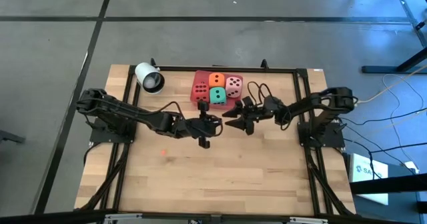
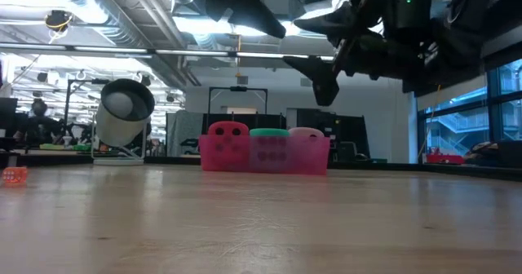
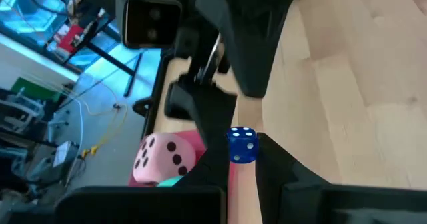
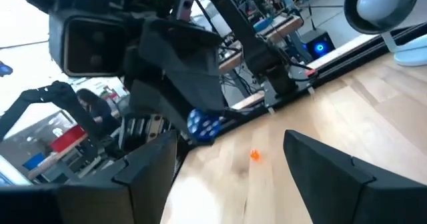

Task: Pick & Place Dice
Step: Put the blue die into the pink bin

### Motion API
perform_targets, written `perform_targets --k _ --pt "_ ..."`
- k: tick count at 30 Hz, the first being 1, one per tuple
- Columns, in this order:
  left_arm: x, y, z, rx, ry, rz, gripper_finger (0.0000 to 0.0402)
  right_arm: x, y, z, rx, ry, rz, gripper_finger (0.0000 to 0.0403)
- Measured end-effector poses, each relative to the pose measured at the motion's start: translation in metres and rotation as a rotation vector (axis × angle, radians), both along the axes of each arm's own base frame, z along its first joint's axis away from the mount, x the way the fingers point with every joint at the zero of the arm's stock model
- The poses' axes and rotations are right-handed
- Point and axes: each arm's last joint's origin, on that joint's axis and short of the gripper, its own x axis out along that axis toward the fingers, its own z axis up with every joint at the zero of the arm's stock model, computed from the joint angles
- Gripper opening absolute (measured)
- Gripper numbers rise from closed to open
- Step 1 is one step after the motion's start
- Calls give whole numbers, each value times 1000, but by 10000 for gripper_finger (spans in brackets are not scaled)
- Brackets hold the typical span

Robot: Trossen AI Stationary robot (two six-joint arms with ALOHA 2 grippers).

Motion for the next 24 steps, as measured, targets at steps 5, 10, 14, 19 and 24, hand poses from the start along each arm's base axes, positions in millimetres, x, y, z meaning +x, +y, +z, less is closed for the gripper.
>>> perform_targets --k 5,10,14,19,24 --pt "1 2 2 24 -9 -13 22 12 -4 6 3 -40 43 278" --pt "3 8 2 26 -8 -6 22 23 -4 17 -20 -88 97 278" --pt "4 12 2 43 -2 -6 22 25 -4 19 -25 -91 107 272" --pt "4 14 2 53 3 -9 22 25 -4 18 -25 -84 111 251" --pt "4 15 3 77 3 12 22 25 -4 18 -25 -85 111 224"
